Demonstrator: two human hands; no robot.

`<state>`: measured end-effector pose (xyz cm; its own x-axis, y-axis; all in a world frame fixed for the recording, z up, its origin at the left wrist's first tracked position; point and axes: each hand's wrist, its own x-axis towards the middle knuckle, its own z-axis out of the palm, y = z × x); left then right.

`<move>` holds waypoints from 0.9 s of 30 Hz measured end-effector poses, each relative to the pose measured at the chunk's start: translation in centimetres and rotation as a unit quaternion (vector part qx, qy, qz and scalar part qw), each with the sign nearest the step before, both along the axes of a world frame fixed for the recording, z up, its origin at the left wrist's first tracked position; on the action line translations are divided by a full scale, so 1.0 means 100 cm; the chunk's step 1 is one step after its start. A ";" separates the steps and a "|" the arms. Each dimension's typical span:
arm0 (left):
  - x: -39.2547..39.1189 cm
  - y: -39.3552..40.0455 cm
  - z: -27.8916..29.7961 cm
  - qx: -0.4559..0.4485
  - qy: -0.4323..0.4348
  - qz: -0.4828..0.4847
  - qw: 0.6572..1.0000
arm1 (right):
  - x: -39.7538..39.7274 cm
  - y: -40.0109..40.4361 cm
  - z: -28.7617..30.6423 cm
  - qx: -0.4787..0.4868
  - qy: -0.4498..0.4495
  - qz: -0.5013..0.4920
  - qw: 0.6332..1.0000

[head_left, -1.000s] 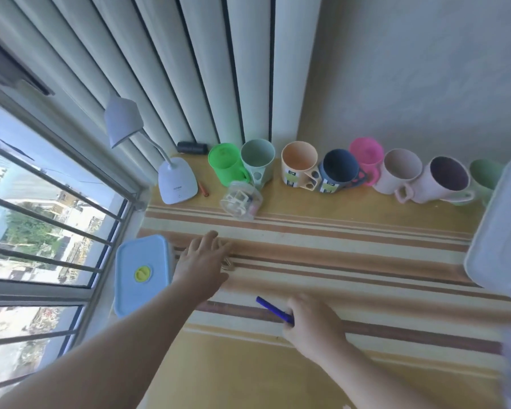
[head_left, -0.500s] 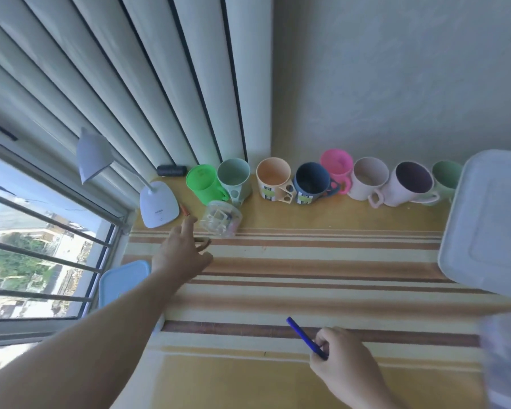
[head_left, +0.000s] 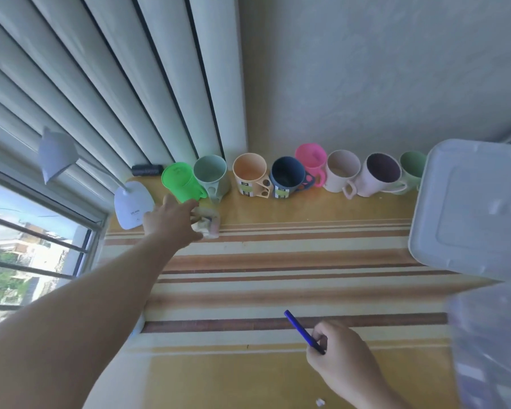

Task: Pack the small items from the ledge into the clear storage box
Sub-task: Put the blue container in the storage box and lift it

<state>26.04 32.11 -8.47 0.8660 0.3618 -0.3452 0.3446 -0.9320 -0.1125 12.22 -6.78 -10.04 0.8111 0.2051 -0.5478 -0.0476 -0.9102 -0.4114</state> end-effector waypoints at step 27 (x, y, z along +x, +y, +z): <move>-0.086 -0.453 0.133 -0.412 -0.052 -0.182 0.891 | 0.033 -0.371 0.160 -0.005 -0.132 -0.129 0.983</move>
<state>17.42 -13.24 4.84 0.9174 -0.2882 -0.2744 -0.0288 -0.7359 0.6765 15.49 -43.86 6.00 0.9496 -0.0301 -0.3119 -0.1696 -0.8863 -0.4310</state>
